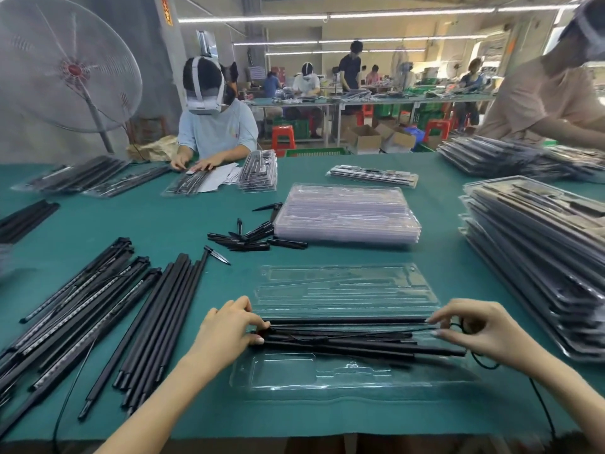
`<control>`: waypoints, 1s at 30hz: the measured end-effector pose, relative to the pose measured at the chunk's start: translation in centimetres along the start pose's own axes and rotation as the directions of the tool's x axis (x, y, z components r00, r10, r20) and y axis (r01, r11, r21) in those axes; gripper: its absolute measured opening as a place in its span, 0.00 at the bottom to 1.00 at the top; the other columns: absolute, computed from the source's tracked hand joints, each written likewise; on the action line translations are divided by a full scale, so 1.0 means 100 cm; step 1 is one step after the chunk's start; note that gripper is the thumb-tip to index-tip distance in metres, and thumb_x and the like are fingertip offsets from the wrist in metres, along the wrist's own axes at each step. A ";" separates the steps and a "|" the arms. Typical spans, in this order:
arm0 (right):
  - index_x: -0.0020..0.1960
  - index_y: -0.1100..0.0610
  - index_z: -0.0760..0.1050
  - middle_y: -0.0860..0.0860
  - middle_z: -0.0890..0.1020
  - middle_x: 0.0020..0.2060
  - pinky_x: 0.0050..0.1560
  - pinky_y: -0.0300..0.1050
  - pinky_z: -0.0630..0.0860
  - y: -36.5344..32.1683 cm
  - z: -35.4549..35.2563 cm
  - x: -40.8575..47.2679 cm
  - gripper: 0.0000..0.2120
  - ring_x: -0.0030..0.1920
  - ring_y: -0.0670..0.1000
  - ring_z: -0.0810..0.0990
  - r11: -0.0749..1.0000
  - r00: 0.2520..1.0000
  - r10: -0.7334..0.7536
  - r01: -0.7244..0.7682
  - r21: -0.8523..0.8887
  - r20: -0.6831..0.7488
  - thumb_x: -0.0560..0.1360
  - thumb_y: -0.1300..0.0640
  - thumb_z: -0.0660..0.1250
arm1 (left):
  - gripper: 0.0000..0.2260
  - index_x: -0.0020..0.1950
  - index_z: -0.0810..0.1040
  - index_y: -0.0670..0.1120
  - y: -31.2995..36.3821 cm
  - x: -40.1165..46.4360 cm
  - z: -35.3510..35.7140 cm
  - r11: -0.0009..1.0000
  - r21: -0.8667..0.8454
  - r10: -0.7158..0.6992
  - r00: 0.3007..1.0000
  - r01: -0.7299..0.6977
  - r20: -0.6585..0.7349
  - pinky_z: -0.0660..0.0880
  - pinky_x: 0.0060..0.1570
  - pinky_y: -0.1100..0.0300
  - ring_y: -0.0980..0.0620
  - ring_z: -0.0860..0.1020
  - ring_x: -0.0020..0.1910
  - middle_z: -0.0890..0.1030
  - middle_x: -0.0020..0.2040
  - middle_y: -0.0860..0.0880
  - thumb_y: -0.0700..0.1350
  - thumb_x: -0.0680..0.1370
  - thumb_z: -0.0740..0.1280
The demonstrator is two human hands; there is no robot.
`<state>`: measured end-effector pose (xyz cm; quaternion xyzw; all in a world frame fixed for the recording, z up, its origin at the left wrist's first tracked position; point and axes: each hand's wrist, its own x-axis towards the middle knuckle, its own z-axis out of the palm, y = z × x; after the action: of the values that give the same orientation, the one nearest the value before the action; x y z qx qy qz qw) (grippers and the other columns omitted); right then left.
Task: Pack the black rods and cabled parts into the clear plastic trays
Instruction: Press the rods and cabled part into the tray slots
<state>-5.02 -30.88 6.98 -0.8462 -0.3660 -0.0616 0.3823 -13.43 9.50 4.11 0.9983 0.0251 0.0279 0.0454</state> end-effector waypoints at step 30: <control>0.31 0.49 0.74 0.42 0.79 0.28 0.33 0.41 0.71 0.004 0.016 0.000 0.17 0.31 0.42 0.75 0.864 0.916 0.395 -0.341 -0.371 0.077 0.65 0.37 0.73 | 0.17 0.70 0.54 0.71 0.064 0.011 0.034 0.935 -0.292 0.256 0.954 -0.202 0.158 0.31 0.72 0.51 0.58 0.37 0.75 0.45 0.74 0.65 0.59 0.82 0.48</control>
<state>-5.07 -29.96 5.66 -0.9569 -0.2084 0.0125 0.2018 -11.80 2.86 1.42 0.9765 -0.1004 -0.0610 0.1809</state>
